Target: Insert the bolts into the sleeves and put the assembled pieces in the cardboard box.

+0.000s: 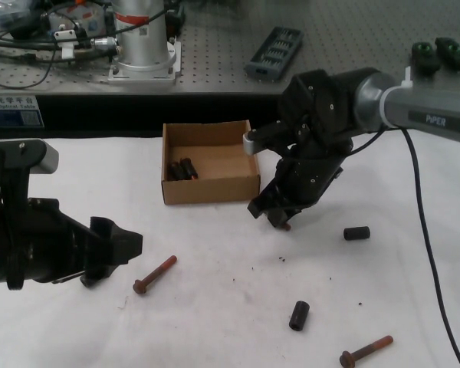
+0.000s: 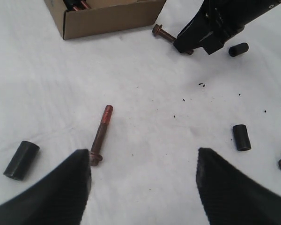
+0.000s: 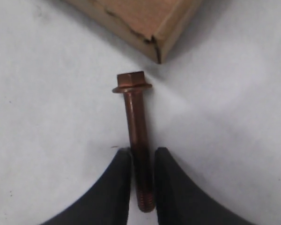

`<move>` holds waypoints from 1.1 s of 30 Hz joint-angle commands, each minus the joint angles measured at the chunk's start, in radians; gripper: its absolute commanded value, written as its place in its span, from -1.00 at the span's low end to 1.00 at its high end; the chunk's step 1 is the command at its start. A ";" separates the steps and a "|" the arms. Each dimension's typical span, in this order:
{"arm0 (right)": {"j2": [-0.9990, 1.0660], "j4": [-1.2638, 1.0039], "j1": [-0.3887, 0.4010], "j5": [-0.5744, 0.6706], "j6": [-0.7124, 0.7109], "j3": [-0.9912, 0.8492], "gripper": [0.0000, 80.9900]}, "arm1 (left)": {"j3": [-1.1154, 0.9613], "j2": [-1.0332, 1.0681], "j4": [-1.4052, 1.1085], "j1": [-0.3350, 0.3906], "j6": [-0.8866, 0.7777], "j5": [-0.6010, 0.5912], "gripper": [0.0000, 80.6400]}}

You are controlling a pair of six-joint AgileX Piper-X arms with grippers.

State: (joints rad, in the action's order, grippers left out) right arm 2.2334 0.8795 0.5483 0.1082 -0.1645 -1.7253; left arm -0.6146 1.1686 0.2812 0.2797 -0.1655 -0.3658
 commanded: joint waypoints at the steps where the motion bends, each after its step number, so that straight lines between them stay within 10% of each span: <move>1: 0.006 0.017 0.001 -0.010 0.012 -0.002 -0.68 | -0.002 -0.012 0.002 0.000 -0.016 -0.006 0.18; 10: 0.001 0.118 0.020 -0.002 0.104 -0.002 -1.00 | -0.002 -0.012 0.002 0.000 -0.016 -0.006 0.18; 21: -0.007 0.255 0.092 0.048 0.171 -0.002 -0.89 | -0.002 -0.012 0.002 0.000 -0.019 0.002 0.18; 33: -0.095 0.283 0.261 0.081 0.147 0.021 -0.89 | -0.002 -0.036 0.085 -0.046 -0.114 0.312 0.18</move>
State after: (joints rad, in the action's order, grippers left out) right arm 2.1726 1.1594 0.8022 0.1708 0.0000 -1.7047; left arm -0.6146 1.1678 0.2850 0.2797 -0.2724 -0.2435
